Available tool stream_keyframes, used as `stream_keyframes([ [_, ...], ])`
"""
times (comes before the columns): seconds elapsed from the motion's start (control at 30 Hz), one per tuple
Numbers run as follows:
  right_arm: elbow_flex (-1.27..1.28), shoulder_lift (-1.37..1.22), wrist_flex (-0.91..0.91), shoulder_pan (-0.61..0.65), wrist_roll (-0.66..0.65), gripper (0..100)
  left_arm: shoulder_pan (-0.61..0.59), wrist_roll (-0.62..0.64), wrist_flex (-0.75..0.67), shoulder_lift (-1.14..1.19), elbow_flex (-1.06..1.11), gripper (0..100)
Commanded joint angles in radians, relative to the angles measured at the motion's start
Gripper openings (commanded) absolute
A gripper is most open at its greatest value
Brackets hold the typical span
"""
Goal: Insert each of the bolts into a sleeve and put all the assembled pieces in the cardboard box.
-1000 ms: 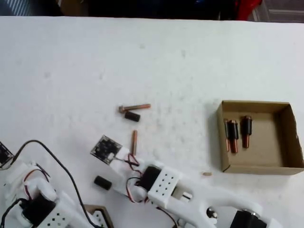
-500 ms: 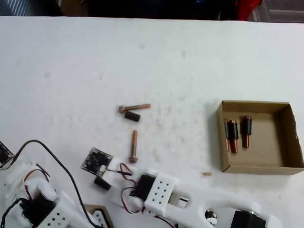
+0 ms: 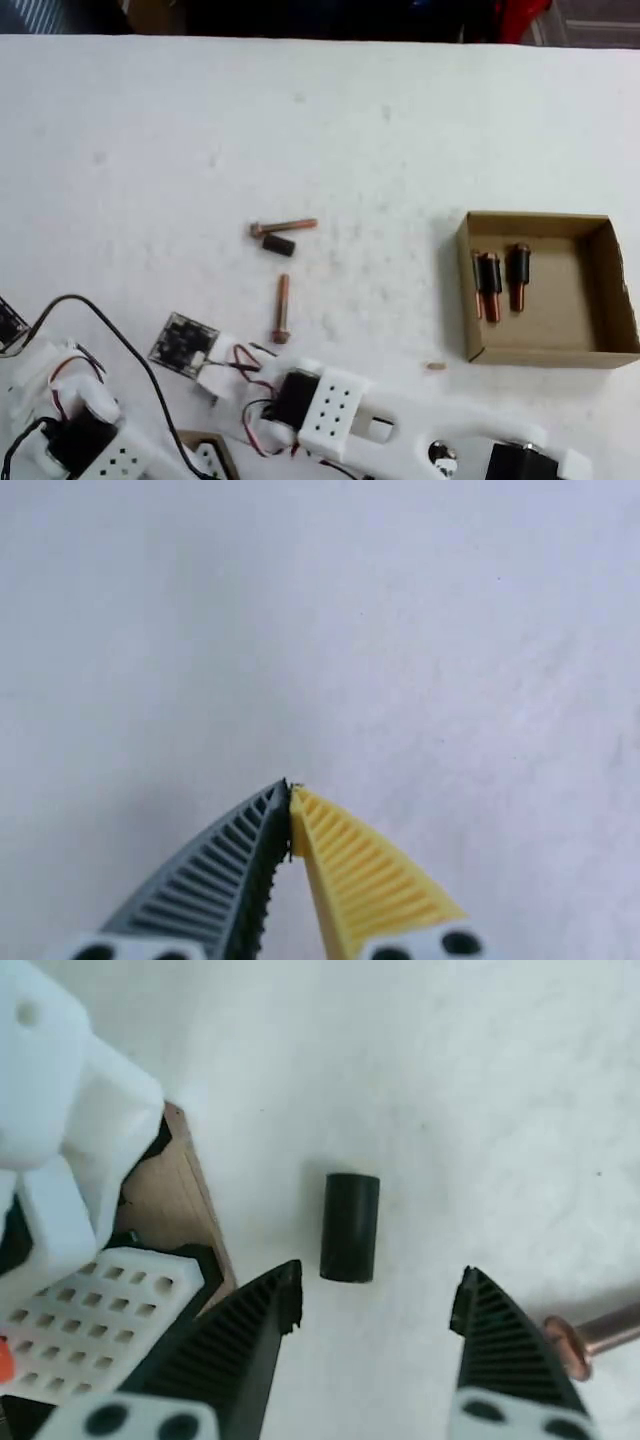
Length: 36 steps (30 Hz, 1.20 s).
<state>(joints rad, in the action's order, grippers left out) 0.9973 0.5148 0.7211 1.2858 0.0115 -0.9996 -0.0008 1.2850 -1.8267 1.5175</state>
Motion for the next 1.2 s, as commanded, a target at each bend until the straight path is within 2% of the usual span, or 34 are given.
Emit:
stream_keyframes([
  [0.0, -0.107, -0.018, 0.008, 0.033, -0.002, 23.0, -0.005, -0.008, -0.011, -0.002, -0.021, 2],
  [0.37, -0.325, -0.380, 0.058, 0.036, 0.032, 22.9, -0.005, -0.008, -0.011, -0.002, -0.021, 2],
  [0.6, -0.427, -0.510, 0.110, 0.028, 0.028, 22.3, -0.005, -0.008, -0.009, -0.002, -0.021, 2],
  [0.83, -0.465, -0.565, 0.110, -0.051, 0.032, 4.0, -0.005, -0.008, -0.009, -0.002, -0.021, 2],
  [1.17, -0.468, -0.564, 0.110, -0.163, 0.026, 3.1, -0.005, -0.008, -0.009, -0.002, -0.021, 2],
])
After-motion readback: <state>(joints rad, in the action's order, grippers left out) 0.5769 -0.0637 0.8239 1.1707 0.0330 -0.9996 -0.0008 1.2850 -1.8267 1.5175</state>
